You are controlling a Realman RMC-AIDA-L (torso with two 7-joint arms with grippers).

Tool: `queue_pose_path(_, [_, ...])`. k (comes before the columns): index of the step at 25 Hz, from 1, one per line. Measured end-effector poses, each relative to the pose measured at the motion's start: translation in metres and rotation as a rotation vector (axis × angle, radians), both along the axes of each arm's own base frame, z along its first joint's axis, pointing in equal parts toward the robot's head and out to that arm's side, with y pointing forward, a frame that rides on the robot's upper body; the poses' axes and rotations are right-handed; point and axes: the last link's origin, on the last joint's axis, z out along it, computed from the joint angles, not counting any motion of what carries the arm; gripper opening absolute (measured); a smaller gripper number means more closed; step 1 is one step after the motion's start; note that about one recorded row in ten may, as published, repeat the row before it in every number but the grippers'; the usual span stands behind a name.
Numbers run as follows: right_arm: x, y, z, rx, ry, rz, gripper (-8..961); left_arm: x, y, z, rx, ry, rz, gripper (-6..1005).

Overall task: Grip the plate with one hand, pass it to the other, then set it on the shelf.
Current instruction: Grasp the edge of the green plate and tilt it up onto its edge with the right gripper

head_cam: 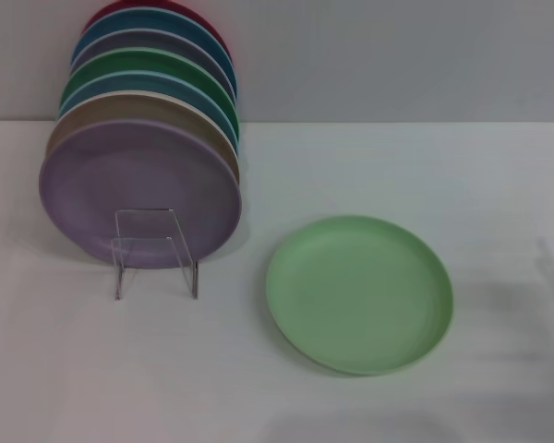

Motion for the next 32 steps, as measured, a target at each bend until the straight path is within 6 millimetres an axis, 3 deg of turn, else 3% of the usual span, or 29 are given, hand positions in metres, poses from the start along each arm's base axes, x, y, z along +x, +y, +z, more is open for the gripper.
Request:
queue_pose_path(6, [-0.011, 0.008, 0.001, -0.087, 0.089, 0.089, 774, -0.001, -0.001, 0.000, 0.002, -0.004, 0.004, 832])
queue_pose_path(9, [-0.025, 0.023, 0.009, -0.157, 0.108, 0.182, 774, 0.000, 0.000, -0.001, -0.003, -0.004, 0.003, 832])
queue_pose_path(11, [-0.042, 0.048, 0.023, -0.267, 0.116, 0.221, 774, 0.000, 0.001, -0.002, -0.008, -0.005, 0.004, 832])
queue_pose_path(12, [-0.042, 0.048, 0.023, -0.267, 0.116, 0.221, 774, 0.000, 0.002, -0.002, -0.011, -0.005, 0.005, 832])
queue_pose_path(17, [-0.079, 0.097, 0.047, -0.512, 0.032, 0.052, 774, 0.002, 0.004, -0.006, -0.034, 0.000, -0.008, 831])
queue_pose_path(18, [-0.097, 0.109, 0.058, -0.562, 0.005, -0.002, 773, 0.002, 0.004, -0.006, -0.035, -0.002, -0.009, 831])
queue_pose_path(19, [-0.097, 0.109, 0.058, -0.562, 0.005, -0.002, 773, 0.002, 0.004, -0.006, -0.035, -0.002, -0.009, 831])
queue_pose_path(22, [-0.126, 0.119, 0.068, -0.670, 0.000, -0.067, 773, 0.002, 0.004, -0.005, -0.033, -0.002, -0.006, 831])
queue_pose_path(23, [-0.138, 0.123, 0.071, -0.785, -0.007, -0.165, 773, 0.002, 0.004, -0.005, -0.033, -0.003, -0.005, 831])
queue_pose_path(28, [-0.138, 0.130, 0.066, -0.983, -0.059, -0.410, 773, 0.001, 0.004, -0.006, -0.035, -0.003, -0.001, 831])
queue_pose_path(32, [-0.132, 0.133, 0.063, -1.031, -0.143, -0.497, 773, 0.001, 0.004, -0.006, -0.038, -0.003, 0.002, 831])
